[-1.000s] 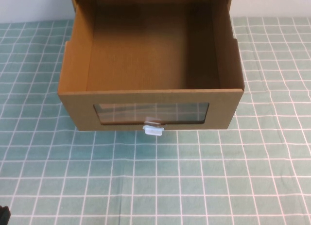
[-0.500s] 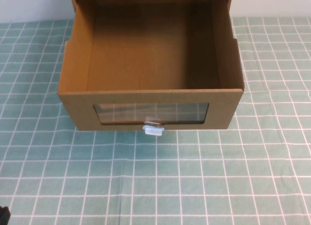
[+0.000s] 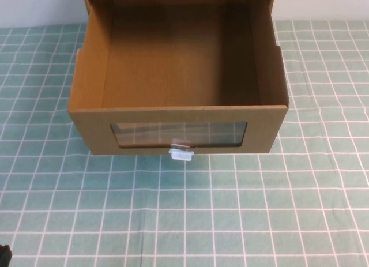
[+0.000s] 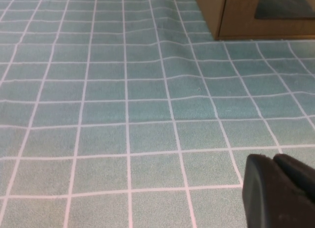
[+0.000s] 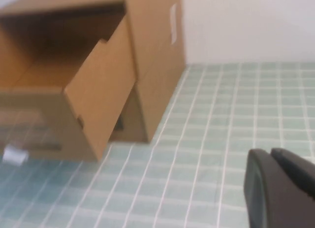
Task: Open the shoe box
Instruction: 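Pull the top drawer of the cardboard box fully open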
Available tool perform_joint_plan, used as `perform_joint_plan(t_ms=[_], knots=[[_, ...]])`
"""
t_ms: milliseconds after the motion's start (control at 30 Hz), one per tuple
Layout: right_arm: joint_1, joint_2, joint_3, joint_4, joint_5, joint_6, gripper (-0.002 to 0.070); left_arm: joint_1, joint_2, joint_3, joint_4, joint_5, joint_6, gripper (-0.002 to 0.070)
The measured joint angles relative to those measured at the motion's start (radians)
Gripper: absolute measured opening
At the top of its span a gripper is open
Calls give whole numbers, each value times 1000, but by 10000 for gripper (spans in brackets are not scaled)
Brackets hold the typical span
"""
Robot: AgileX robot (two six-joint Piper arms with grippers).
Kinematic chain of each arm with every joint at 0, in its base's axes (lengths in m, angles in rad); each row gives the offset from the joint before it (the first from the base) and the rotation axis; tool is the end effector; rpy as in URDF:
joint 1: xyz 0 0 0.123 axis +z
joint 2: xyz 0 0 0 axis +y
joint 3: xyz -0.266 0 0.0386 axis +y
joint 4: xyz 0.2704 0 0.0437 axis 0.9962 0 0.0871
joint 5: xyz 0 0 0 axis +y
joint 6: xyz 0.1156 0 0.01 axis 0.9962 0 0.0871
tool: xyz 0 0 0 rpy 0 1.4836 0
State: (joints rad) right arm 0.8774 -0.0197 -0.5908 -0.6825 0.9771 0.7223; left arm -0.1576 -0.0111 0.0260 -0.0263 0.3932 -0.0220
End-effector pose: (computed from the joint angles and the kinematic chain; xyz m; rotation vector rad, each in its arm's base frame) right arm 0.0642 -0.0177 0.3316 -0.0936 1.7181 0.3973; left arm 0.1131 -0.0192 0.1616 0.1122 1.8910 -0.1486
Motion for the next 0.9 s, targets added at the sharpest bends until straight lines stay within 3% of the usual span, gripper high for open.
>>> perform_joint_plan(t_ms=[200, 333, 567, 800, 900], knots=[[-480, -2, 169, 179, -381, 13, -14, 0, 0, 0, 0, 0, 1, -6], [-693, -2, 295, 287, -599, 13, -14, 0, 0, 0, 0, 0, 1, -5], [-810, 0, 453, 326, -850, -37, -14, 0, 0, 0, 0, 0, 1, -5], [-812, 0, 564, 691, -765, -637, -14, 0, 0, 0, 0, 0, 1, -5], [-815, 2, 611, 761, -721, -722, -14, 0, 0, 0, 0, 0, 1, -6]])
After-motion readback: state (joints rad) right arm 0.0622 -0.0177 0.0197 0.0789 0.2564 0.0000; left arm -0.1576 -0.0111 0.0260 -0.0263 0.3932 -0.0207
